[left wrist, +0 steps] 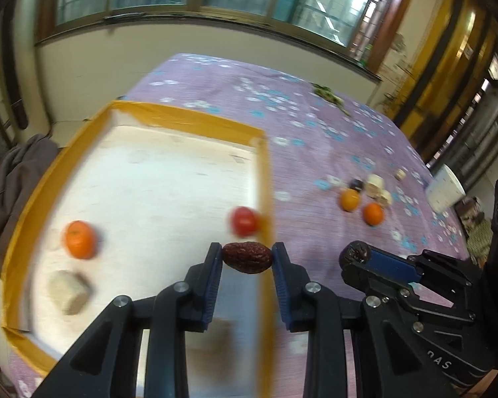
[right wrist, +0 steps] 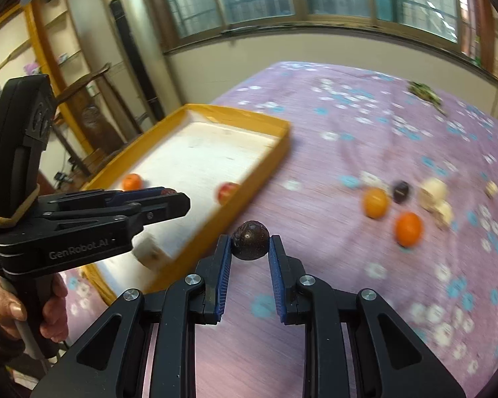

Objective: Organize fruits
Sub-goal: 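Carry the plum and date over the tray with both tools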

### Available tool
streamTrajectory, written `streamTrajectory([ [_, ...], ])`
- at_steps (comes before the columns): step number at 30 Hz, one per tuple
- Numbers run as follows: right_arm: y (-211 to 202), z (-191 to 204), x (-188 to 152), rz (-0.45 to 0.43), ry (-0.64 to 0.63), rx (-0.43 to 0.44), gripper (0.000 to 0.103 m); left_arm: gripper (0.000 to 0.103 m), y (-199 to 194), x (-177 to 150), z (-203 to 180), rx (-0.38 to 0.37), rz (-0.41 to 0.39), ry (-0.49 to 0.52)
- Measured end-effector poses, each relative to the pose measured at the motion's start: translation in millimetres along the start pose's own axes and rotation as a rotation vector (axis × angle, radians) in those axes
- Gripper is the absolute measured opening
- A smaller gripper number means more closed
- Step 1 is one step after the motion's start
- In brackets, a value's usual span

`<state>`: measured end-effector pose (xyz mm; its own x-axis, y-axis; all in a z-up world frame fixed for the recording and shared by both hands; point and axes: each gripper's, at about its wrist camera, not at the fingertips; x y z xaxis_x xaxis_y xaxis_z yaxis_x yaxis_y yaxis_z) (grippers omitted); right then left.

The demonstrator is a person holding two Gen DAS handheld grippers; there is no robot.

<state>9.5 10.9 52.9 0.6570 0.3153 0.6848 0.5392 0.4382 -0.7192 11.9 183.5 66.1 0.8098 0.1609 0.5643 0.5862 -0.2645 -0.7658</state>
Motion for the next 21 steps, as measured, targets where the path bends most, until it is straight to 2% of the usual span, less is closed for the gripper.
streamTrajectory([
  [7,35.9,41.7,24.7,0.024,-0.071,0.057,0.022,0.033,0.1,14.2,55.5,0.074,-0.012,-0.052],
  [11,60.1,55.9,32.8,0.056,-0.087,0.075,0.022,0.033,12.0,23.5,76.1,0.102,0.008,-0.066],
  [18,89.6,55.8,33.4,0.122,-0.065,0.064,0.022,0.033,33.5,31.7,88.3,0.103,0.044,-0.062],
  [21,94.7,55.3,31.8,0.136,-0.056,0.052,0.022,0.033,37.1,34.8,84.4,0.117,0.044,-0.031],
])
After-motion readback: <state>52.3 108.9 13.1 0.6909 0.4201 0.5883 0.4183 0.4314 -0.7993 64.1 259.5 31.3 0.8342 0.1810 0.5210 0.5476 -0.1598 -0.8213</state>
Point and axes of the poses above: each gripper's, at about its wrist camera, not at the fingertips, and y roughly the way its jaws point, z to its left, x to its top, and after that the axes turned 6 degrees about -y, right-handed
